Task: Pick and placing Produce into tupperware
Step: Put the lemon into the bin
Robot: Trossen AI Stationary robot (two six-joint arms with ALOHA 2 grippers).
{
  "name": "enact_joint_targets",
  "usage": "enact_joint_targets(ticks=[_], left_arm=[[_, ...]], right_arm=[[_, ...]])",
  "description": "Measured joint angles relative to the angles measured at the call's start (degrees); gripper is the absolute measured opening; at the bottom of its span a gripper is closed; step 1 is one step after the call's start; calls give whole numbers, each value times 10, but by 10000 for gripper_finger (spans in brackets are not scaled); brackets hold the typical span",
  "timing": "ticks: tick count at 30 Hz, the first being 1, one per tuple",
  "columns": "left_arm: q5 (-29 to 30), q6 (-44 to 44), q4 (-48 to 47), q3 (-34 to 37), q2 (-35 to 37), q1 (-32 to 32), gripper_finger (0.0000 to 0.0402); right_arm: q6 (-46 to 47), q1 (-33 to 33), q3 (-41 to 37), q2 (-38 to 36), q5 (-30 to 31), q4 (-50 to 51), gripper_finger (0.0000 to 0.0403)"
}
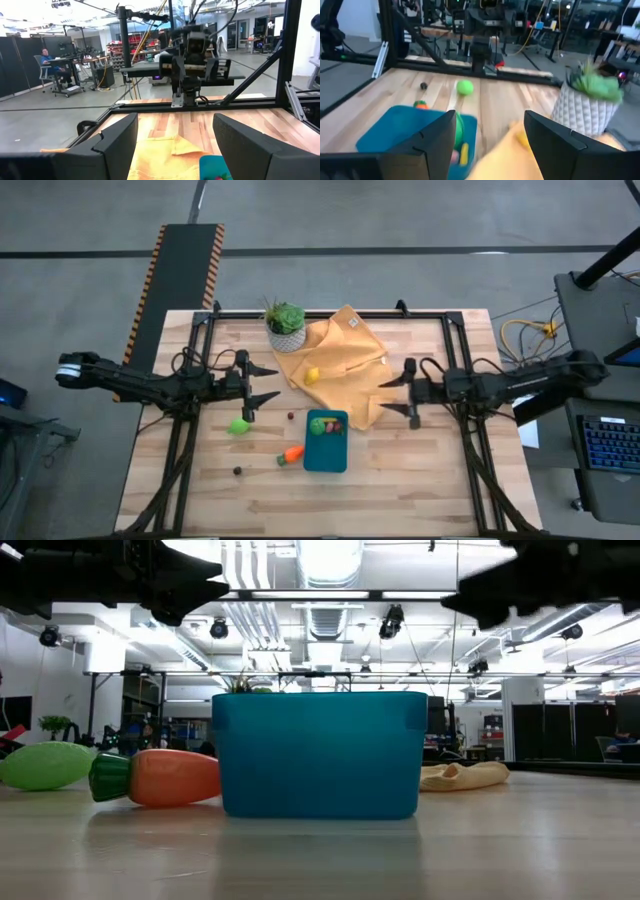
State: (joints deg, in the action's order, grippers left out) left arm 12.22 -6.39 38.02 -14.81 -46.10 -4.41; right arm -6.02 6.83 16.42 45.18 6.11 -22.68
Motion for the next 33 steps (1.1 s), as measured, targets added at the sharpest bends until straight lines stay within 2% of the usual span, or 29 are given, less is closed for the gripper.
enact_joint_targets(ticks=[5, 11, 25, 33], left_arm=[[0, 0, 0, 0, 0, 0, 245], [0, 0, 0, 0, 0, 0, 245], [3, 0, 13, -2, -2, 0, 245], [4, -43, 79, -12, -34, 1, 245]], right_arm=[[49, 0, -66, -72, 4, -7, 228], [92, 0, -105, -126, 15, -7, 228], [101, 0, -95, -130, 15, -6, 228], [100, 0, -93, -124, 15, -6, 228]])
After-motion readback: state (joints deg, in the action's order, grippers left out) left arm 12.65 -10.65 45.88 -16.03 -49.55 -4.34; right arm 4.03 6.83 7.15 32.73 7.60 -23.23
